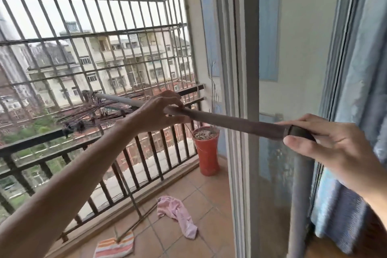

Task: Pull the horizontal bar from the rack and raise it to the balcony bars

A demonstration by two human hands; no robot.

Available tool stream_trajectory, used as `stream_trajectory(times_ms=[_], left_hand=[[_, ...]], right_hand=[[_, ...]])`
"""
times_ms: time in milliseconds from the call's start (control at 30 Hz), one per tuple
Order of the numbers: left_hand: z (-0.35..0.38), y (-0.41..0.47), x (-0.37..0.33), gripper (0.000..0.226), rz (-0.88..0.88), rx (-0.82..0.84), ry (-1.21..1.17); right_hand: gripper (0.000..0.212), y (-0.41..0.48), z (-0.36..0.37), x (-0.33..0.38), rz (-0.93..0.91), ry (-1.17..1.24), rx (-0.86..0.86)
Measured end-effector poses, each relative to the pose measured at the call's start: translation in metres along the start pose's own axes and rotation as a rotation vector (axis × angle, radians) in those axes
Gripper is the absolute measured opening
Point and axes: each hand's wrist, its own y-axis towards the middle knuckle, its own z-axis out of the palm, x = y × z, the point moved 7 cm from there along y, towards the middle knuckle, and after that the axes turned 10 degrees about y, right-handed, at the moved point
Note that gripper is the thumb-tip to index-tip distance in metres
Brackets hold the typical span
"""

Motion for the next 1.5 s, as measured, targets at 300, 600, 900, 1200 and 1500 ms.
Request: stream_trajectory(times_ms=[300, 600, 900, 1200, 1500], left_hand=[[0.007, 0.011, 0.000, 0.036, 0.043, -0.059, 0.002], [0.003, 0.011, -0.011, 0.082, 0.052, -0.101, 0.071], [0.008, 0.017, -0.018, 0.074, 0.024, -0.118, 0.092], [0.001, 0.011, -0.032, 0.085, 0.008, -0.117, 0.114], [0.002, 0.009, -0.037, 0.089, -0.056, -0.154, 0.141]], right_hand=[[0.026, -0.008, 0.007, 0.002, -0.027, 0.080, -0.151], [0.043, -0.021, 0.003, 0.015, -0.079, -0.188, -0.268], [0.025, -0.029, -0.019, 0.018, -0.138, -0.300, -0.359], [0.025, -0.037, -0.025, 0.029, -0.108, -0.335, -0.421], [0.034, -0.039, -0.031, 0.025, -0.092, -0.314, -0.484]])
